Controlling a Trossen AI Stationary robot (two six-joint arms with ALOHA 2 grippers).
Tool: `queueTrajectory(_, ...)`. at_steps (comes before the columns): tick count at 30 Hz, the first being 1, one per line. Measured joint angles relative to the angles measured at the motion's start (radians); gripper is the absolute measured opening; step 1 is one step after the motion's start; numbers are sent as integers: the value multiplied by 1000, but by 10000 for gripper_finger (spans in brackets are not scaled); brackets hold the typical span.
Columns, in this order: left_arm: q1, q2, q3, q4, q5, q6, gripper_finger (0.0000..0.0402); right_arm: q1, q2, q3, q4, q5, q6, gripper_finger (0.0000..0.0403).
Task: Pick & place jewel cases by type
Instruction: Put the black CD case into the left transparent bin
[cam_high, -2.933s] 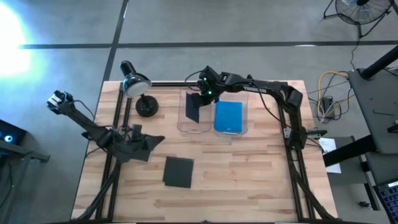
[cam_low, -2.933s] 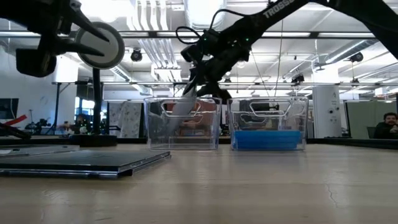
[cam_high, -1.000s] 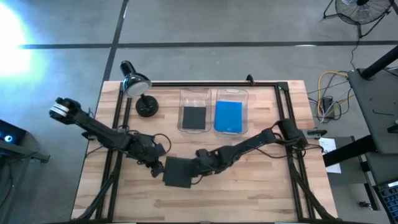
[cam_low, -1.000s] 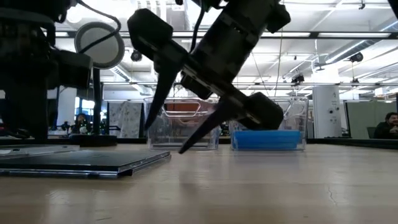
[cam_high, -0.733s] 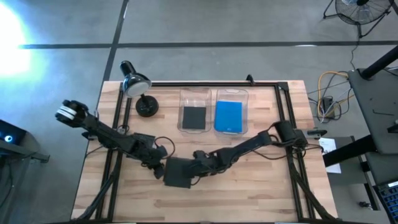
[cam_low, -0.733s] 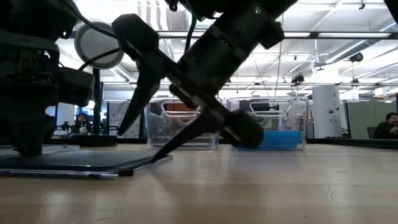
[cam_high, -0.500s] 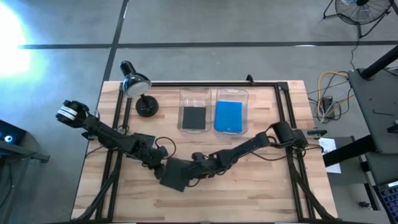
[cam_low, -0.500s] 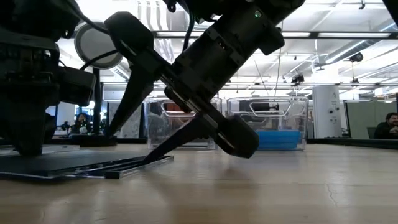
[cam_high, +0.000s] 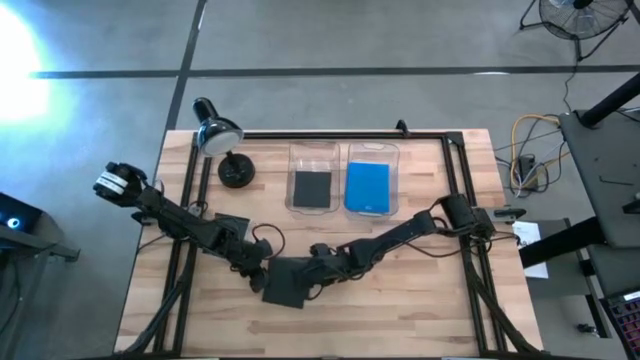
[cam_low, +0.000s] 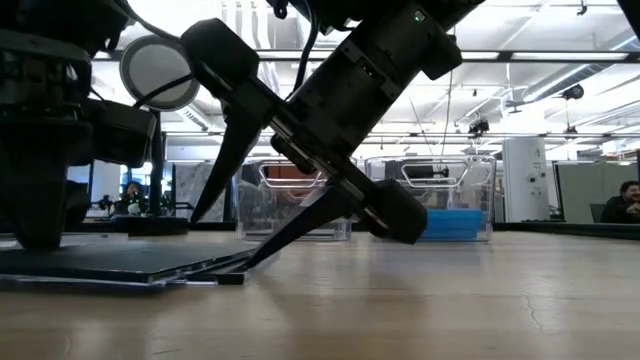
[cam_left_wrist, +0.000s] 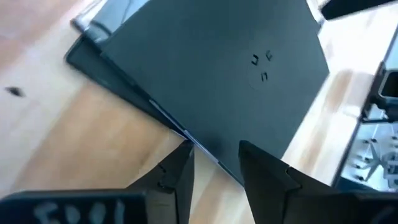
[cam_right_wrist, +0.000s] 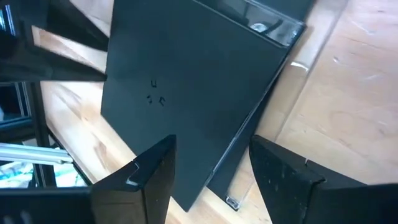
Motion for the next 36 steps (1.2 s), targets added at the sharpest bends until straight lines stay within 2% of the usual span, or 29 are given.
queueTrajectory(10,1,-2,47,-6,-12,-6,104,-2,-15,0,-14,-6,-18,196)
queueTrajectory(15,8,-11,87,47,-83,34,104,-7,-68,7,8,33,-79,196)
queueTrajectory(20,8,-16,114,32,-64,60,104,-6,-98,4,-51,54,-115,196)
queueTrajectory(26,10,-20,121,15,-84,68,104,-6,-115,5,-33,44,-143,195)
queueTrajectory(36,10,-20,119,-44,-114,63,104,-3,-123,4,-41,-18,-154,158)
